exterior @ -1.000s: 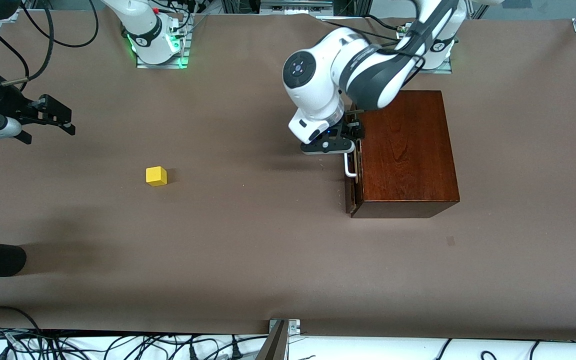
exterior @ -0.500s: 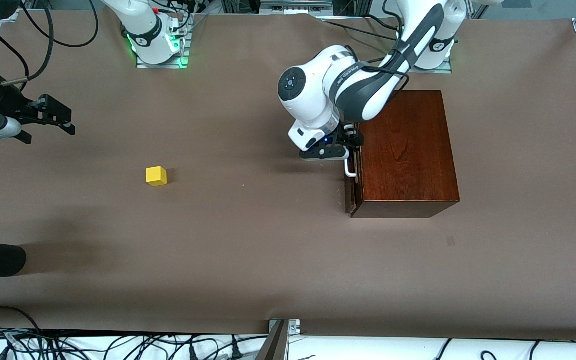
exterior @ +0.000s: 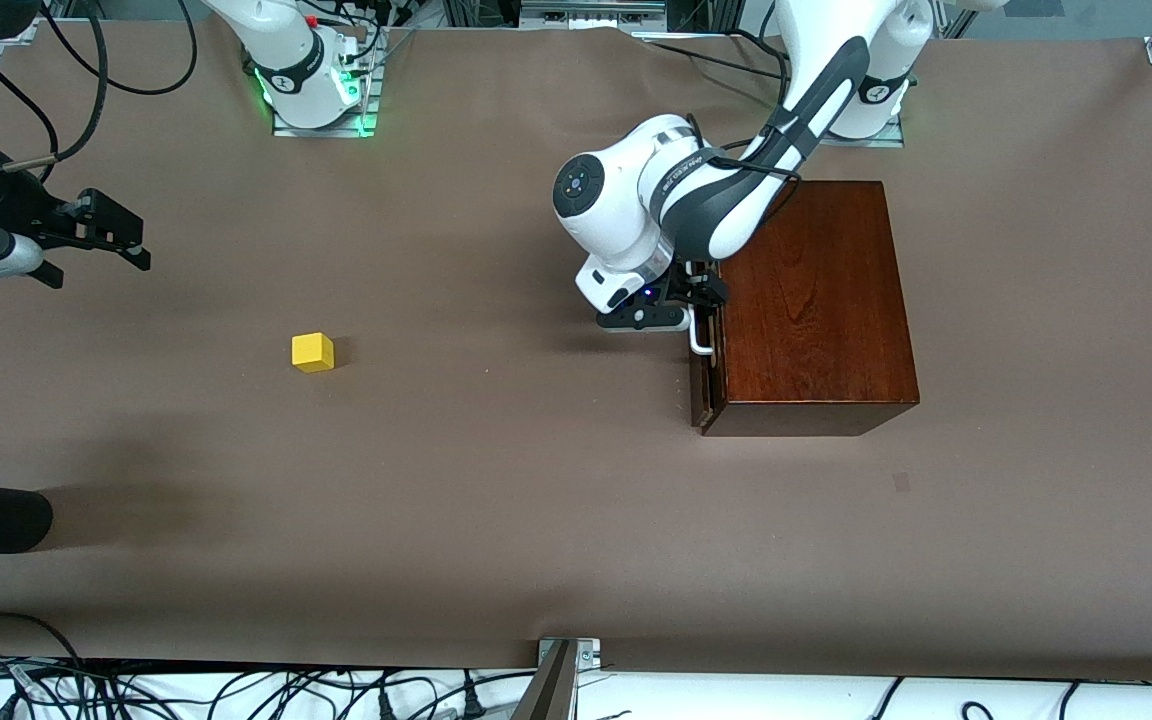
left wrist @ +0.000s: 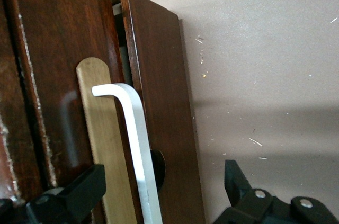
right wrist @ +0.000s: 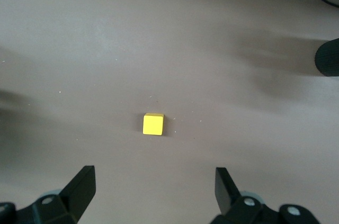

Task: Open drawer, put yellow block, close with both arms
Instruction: 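Pull the drawer open with the left gripper while the right gripper reaches the cube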

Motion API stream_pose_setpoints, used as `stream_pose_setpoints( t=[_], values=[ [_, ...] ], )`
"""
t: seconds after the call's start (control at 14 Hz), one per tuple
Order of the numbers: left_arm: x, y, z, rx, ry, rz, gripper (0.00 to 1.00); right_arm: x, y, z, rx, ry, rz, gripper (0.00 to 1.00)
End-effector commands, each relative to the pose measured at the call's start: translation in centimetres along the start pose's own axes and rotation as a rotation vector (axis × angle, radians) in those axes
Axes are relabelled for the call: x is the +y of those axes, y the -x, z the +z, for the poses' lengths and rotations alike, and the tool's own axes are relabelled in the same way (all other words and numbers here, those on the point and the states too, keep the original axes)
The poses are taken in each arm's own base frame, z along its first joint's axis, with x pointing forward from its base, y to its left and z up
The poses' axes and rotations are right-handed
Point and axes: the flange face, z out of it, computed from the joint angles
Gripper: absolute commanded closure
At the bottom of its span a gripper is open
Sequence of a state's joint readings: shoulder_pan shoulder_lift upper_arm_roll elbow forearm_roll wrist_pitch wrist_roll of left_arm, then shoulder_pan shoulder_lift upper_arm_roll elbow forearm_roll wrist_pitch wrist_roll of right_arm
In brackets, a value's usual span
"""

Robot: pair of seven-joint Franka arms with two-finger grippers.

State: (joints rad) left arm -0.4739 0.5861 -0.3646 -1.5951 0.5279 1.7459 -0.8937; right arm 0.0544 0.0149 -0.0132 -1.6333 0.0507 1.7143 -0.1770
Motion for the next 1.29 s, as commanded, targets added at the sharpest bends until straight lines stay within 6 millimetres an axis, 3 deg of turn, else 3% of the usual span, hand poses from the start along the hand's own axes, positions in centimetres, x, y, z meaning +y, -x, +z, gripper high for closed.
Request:
stream_pose_setpoints(
  t=[0.0,0.29,0.43,0.57,0.93,1.21],
  values=[
    [1.5,0.2,1.5,0.042,-0.036,0.001,0.0,0.0,-0.1,-0.8,-0.005,-0.001,-0.007,0.0],
    [0.8,0.0,1.0,0.053,-0.052,-0.011,0.0,-0.4,0.4,0.0,-0.063,-0.001,-0.029,0.0],
    [0.6,0.0,0.7,0.067,-0.068,-0.008,0.0,-0.9,0.5,1.7,-0.096,-0.006,-0.031,0.0],
    [0.7,0.1,0.2,0.073,-0.063,-0.015,0.0,-0.9,0.6,4.8,-0.12,-0.007,-0.013,0.0],
    [1.2,0.1,0.2,0.133,-0.102,0.008,0.0,-0.5,1.8,15.3,-0.121,-0.005,0.002,0.0],
    [1.5,0.3,0.4,0.133,-0.102,-0.032,0.0,-0.3,2.0,20.7,-0.129,-0.002,0.059,0.0]
  ],
)
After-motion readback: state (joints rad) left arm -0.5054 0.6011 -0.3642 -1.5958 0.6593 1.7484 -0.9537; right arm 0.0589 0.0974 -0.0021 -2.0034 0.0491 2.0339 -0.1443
